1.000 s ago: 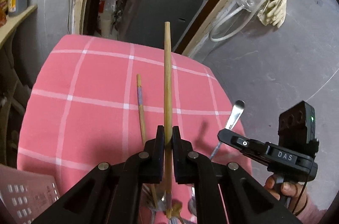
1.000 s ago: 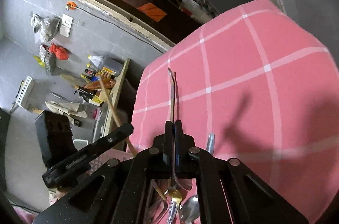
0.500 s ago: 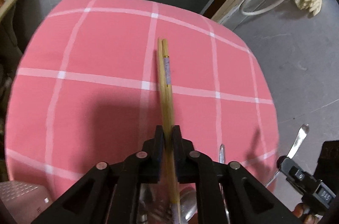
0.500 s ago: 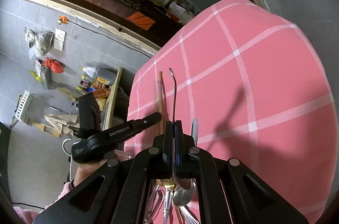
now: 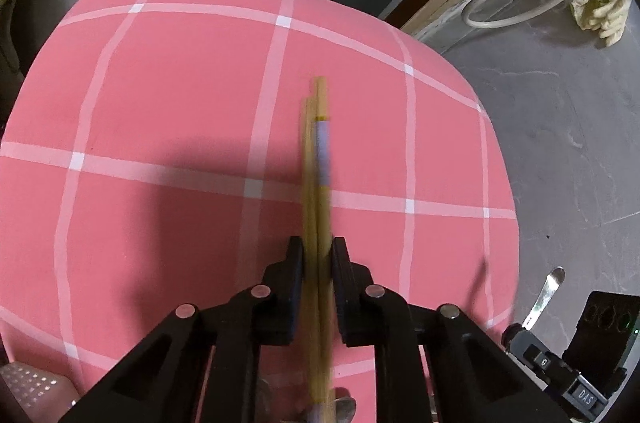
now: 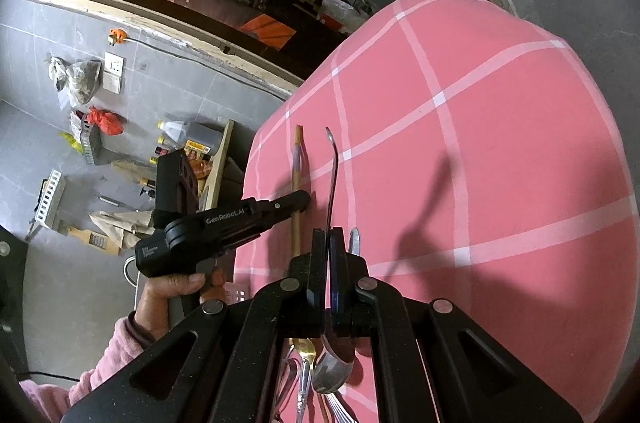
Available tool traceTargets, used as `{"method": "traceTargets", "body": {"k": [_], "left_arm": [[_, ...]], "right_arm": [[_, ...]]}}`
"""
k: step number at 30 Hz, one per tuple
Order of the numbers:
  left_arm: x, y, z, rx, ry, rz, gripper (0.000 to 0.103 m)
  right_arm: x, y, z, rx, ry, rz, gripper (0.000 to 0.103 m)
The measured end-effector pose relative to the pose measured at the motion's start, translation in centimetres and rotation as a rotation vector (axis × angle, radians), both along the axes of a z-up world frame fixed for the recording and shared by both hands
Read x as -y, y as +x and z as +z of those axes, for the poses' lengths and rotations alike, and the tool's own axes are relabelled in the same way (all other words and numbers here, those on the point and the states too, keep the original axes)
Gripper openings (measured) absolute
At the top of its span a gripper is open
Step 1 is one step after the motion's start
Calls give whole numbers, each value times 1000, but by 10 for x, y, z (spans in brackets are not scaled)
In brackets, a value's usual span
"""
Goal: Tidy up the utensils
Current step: 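Grasp a silver spoon with the right gripper while the left gripper lifts the chopsticks, then carry chopsticks and spoon over the white holder and open both grippers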
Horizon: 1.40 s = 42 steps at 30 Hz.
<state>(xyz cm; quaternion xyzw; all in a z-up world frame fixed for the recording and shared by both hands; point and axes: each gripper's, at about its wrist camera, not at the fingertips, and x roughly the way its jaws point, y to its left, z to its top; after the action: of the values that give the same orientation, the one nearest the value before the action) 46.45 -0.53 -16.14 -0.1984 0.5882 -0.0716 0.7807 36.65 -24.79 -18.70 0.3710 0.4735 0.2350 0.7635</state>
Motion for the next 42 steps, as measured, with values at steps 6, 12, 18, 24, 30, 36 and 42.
{"method": "traceTargets", "body": {"k": [6, 12, 18, 24, 30, 36, 42], "left_arm": [[1, -13, 8, 41, -82, 11, 13], [1, -53, 61, 227, -126, 4, 13], [-18, -94, 135, 405, -114, 9, 13], [-62, -132, 212, 597, -114, 48, 13], [-119, -170, 254, 717, -46, 97, 13], [-164, -199, 260, 773, 31, 147, 13], [-185, -218, 236, 875, 36, 190, 13]], "right_arm": [[-1, -8, 5, 13, -5, -2, 2], [-3, -30, 28, 70, -32, -45, 2], [-11, -51, 77, 183, -66, -103, 2], [-39, -63, 135, 296, -3, -100, 2], [-98, -67, 173, 385, 60, -15, 2], [-160, -67, 178, 415, 60, 73, 2], [-202, -74, 162, 411, -22, 125, 2]]}}
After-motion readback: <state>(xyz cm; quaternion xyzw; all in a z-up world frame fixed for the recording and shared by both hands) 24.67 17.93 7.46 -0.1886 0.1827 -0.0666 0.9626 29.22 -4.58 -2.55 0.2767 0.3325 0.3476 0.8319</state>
